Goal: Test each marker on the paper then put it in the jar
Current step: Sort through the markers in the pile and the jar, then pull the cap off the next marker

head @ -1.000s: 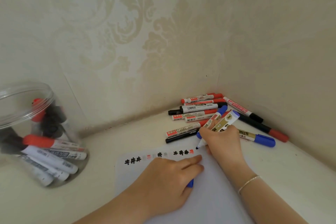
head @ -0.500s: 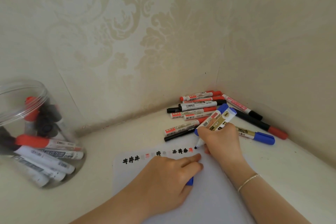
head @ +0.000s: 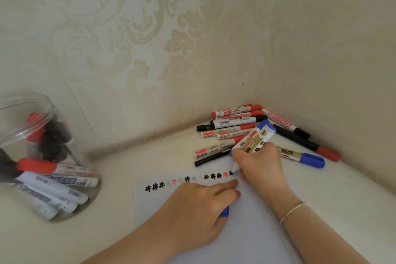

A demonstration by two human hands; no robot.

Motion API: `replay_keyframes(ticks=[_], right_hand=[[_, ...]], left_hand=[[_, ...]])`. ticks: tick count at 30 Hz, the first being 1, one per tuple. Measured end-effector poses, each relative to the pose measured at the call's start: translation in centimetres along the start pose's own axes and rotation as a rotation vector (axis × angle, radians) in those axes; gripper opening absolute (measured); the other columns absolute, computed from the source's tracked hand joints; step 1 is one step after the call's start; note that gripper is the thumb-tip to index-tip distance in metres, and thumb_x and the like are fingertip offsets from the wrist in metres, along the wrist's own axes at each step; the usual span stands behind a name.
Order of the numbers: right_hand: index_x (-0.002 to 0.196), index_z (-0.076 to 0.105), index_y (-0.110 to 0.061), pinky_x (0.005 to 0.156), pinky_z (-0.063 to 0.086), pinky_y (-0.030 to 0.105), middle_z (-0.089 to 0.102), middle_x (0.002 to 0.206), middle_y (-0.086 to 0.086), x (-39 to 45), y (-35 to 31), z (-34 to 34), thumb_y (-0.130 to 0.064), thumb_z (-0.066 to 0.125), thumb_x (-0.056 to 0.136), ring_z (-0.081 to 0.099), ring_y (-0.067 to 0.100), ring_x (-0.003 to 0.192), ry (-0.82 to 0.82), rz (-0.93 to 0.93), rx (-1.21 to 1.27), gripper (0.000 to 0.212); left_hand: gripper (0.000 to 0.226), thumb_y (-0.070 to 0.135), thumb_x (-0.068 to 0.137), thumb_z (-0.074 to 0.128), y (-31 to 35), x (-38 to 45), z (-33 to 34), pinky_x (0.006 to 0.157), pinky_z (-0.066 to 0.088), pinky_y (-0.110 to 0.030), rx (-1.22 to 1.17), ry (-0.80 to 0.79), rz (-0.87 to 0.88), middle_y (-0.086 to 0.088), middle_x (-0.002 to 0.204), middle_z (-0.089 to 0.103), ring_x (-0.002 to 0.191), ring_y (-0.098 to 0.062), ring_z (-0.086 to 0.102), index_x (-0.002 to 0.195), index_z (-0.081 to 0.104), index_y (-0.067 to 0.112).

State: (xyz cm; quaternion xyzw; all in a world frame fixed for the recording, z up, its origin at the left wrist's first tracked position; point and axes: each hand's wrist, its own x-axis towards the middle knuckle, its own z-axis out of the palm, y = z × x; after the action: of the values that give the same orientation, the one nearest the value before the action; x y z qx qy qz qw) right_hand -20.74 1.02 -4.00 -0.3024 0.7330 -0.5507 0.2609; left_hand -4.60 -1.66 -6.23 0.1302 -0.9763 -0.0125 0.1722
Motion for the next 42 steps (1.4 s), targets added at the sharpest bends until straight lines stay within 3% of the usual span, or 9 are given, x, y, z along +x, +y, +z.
replay_keyframes(ticks=[7, 12, 15, 18, 21, 24, 34, 38, 42], right_hand=[[0.063, 0.054, -0.008, 0.042, 0.043, 0.022, 0.057, 0.053, 0.006, -0.1, -0.1, -0.1, -0.005, 0.062, 0.078, 0.049, 0.011, 0.037, 0.020, -0.009, 0.014, 0.018], [0.067, 0.051, -0.006, 0.048, 0.036, 0.025, 0.051, 0.057, 0.007, 0.0, 0.0, 0.0, -0.001, 0.060, 0.077, 0.044, 0.017, 0.052, 0.012, -0.034, -0.004, 0.014], [0.065, 0.052, -0.007, 0.048, 0.036, 0.026, 0.051, 0.056, 0.008, 0.2, 0.1, -0.3, -0.002, 0.060, 0.078, 0.043, 0.017, 0.049, 0.014, -0.010, 0.103, 0.016], [0.067, 0.054, -0.007, 0.039, 0.035, 0.022, 0.051, 0.053, 0.010, 0.0, 0.0, -0.8, -0.007, 0.067, 0.083, 0.040, 0.013, 0.038, -0.008, -0.071, 0.317, 0.021], [0.079, 0.059, -0.002, 0.043, 0.041, 0.023, 0.056, 0.060, 0.014, -0.3, -0.8, -1.3, -0.015, 0.073, 0.077, 0.047, 0.015, 0.041, -0.120, -0.152, 0.494, 0.019], [0.085, 0.061, 0.003, 0.052, 0.050, 0.029, 0.064, 0.072, 0.015, -0.8, -1.5, -1.2, -0.015, 0.067, 0.073, 0.058, 0.019, 0.052, -0.332, -0.100, 0.739, 0.023], [0.065, 0.046, -0.004, 0.037, 0.038, 0.024, 0.055, 0.053, 0.015, -1.6, -1.4, -0.2, 0.007, 0.049, 0.088, 0.043, 0.023, 0.032, -0.374, -0.082, 0.587, 0.026], [0.064, 0.049, -0.001, 0.037, 0.035, 0.023, 0.058, 0.055, 0.017, -1.4, -1.2, -0.2, 0.007, 0.055, 0.085, 0.039, 0.021, 0.033, -0.389, -0.094, 0.471, 0.024], [0.071, 0.055, 0.003, 0.038, 0.038, 0.025, 0.064, 0.066, 0.020, -1.5, -0.7, -0.1, 0.002, 0.064, 0.083, 0.044, 0.022, 0.039, -0.496, -0.143, 0.367, 0.015]], left_hand=[[0.040, 0.030, 0.073, 0.043, 0.0, 0.0, -0.2, 0.042, 0.041, -0.014, -0.026, -0.020, -0.004, 0.016, 0.121, 0.065, 0.060, -0.001, 0.064, 0.106, 0.065, 0.031], [0.040, 0.031, 0.074, 0.042, -0.1, -0.1, -0.1, 0.044, 0.044, -0.014, -0.055, -0.074, -0.037, 0.018, 0.123, 0.063, 0.063, 0.000, 0.064, 0.107, 0.065, 0.033], [0.041, 0.030, 0.076, 0.043, -0.2, -0.2, 0.1, 0.063, 0.049, -0.010, -0.132, -0.037, -0.090, 0.022, 0.126, 0.061, 0.091, 0.005, 0.064, 0.111, 0.064, 0.034], [0.029, 0.024, 0.087, 0.051, -0.3, 0.1, -0.1, 0.090, 0.041, -0.008, -0.507, 0.092, -0.345, 0.028, 0.117, 0.062, 0.111, 0.010, 0.053, 0.109, 0.067, 0.034], [0.010, 0.025, 0.088, 0.064, -0.9, 0.7, -0.8, 0.072, 0.040, -0.006, -0.768, 0.275, -0.614, 0.022, 0.087, 0.065, 0.081, 0.005, 0.059, 0.091, 0.070, 0.033], [0.006, 0.029, 0.088, 0.062, -1.2, 0.9, -1.1, 0.054, 0.033, -0.011, -0.892, 0.249, -0.723, 0.017, 0.067, 0.052, 0.058, -0.005, 0.042, 0.083, 0.064, 0.030], [0.016, 0.041, 0.085, 0.050, -0.8, 0.8, -1.5, 0.060, 0.031, -0.026, -0.840, 0.078, -0.624, -0.007, 0.072, 0.048, 0.062, -0.010, 0.038, 0.081, 0.054, 0.026], [0.010, 0.030, 0.093, 0.052, -0.3, 0.7, -1.3, 0.054, 0.029, -0.018, -0.652, 0.084, -0.571, 0.010, 0.063, 0.045, 0.056, -0.006, 0.037, 0.085, 0.053, 0.025], [0.009, 0.029, 0.095, 0.047, 0.1, 0.6, -0.8, 0.060, 0.037, -0.019, -0.466, 0.081, -0.503, 0.011, 0.080, 0.059, 0.066, -0.007, 0.049, 0.101, 0.055, 0.028]])
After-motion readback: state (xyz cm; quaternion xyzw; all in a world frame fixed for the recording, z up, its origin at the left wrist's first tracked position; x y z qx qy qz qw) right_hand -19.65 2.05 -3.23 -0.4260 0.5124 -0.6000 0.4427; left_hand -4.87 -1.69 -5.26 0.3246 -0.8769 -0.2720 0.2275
